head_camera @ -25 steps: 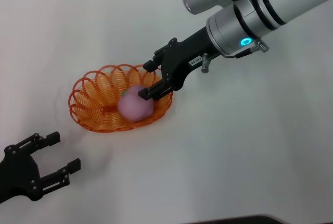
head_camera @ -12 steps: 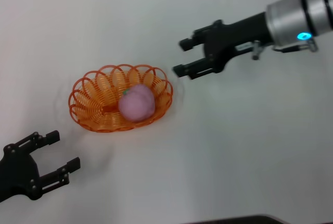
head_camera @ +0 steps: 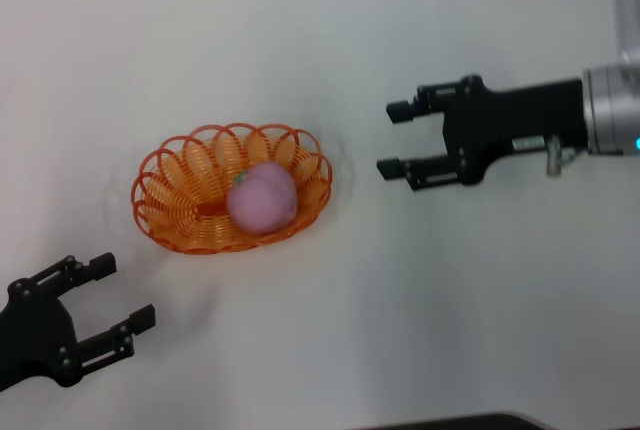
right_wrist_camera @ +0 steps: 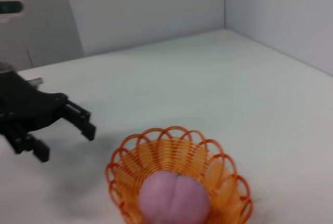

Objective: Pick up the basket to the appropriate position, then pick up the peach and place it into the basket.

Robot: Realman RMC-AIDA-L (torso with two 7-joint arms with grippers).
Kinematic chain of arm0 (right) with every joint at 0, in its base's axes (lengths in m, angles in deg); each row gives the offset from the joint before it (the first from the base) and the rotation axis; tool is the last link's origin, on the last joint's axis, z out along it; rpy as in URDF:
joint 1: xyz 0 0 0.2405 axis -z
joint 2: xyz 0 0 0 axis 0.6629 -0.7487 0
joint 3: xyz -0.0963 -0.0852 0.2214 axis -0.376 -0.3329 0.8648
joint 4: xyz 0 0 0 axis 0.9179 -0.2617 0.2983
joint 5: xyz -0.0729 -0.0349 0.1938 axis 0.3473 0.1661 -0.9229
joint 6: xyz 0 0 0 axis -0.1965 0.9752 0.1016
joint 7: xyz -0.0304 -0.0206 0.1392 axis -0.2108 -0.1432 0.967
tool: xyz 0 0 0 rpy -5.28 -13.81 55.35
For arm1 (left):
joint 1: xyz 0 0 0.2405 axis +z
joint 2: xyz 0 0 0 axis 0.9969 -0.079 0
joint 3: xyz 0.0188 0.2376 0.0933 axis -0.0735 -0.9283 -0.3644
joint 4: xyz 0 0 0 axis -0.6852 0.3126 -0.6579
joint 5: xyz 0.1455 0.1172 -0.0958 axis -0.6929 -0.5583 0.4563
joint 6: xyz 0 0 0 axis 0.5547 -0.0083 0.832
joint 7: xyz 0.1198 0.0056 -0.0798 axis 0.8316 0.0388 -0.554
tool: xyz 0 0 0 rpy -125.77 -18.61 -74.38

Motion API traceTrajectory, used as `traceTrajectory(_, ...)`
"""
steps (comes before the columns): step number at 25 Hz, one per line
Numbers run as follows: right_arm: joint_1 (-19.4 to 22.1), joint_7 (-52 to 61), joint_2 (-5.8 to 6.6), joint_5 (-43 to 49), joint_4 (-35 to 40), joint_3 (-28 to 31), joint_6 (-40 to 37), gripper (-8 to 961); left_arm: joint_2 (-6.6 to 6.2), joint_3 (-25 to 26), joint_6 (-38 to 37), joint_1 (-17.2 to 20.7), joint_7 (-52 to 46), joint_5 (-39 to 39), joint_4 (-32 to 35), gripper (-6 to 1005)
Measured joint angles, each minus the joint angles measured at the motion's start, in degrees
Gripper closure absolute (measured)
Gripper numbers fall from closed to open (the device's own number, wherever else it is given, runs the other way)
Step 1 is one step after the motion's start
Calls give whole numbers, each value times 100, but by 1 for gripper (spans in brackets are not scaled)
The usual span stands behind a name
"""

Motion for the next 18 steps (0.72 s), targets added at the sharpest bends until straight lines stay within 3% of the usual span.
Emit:
traceTrajectory(6, 261, -1211, 9, -321, -723, 143, 47, 204, 0, 0, -40, 15, 0, -23, -17, 207)
traceTrajectory(18, 240, -1325, 26, -150, -1205, 190, 401, 205, 9, -13, -28, 36, 0, -25, -81, 207)
